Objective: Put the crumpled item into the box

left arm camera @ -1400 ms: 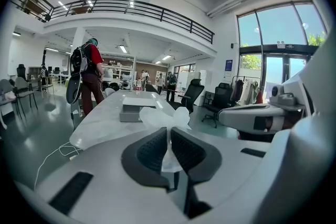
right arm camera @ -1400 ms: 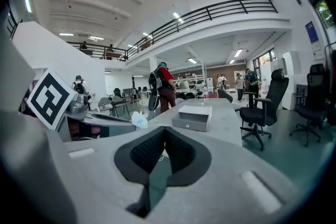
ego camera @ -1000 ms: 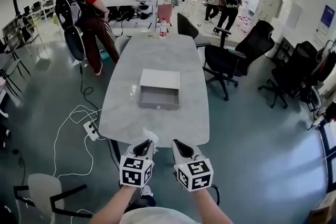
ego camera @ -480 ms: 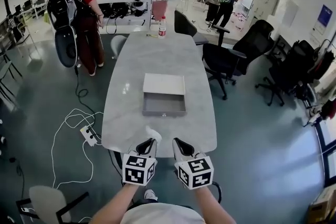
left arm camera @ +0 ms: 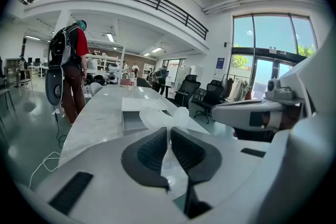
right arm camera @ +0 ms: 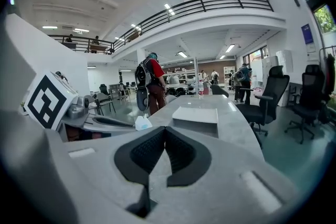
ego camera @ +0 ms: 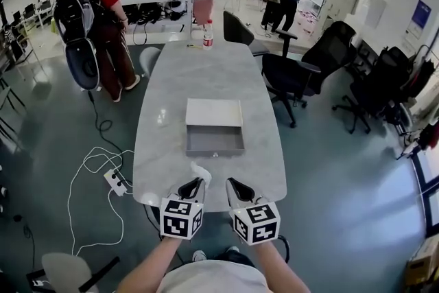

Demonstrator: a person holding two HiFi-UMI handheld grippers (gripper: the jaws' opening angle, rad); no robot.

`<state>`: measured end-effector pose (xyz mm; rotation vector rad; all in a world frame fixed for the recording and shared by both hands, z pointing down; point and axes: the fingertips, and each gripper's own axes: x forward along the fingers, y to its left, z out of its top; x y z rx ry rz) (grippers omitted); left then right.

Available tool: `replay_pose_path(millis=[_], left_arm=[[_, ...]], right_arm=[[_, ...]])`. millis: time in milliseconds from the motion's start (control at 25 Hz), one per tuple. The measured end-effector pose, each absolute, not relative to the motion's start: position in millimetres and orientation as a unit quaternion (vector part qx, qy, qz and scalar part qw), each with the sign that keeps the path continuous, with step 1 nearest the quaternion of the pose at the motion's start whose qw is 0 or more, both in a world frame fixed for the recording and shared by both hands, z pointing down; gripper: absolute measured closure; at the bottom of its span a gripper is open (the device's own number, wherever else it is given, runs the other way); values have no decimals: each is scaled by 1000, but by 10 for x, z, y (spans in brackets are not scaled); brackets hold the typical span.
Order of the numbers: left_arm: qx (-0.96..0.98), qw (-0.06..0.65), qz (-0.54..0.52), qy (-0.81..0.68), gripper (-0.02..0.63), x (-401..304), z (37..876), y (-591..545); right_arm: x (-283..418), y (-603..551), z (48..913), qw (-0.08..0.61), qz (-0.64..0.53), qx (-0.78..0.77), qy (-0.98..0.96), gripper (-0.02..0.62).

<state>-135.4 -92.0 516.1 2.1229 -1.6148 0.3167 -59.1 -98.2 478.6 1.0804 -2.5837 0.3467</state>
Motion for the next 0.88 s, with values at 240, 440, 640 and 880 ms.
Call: replay_pose_path(millis=[240, 440, 640, 880], left_arm=[[769, 224, 122, -586, 577, -1391, 5197, -1175], [761, 226, 128, -595, 577, -1410, 5247, -1468], [751, 231, 137, -604, 577, -1414, 5302, -1821], [737, 238, 146, -615, 577, -1392, 5368, -2193]], right_arm=[[-641, -1261, 4802, 151, 124, 377, -906, 591], [-682, -1587, 4842, 145, 129, 364, -911, 591], [-708, -1980, 4881, 143, 136, 348, -917, 591], [-699, -2385, 4933, 146, 144, 330, -922, 591]])
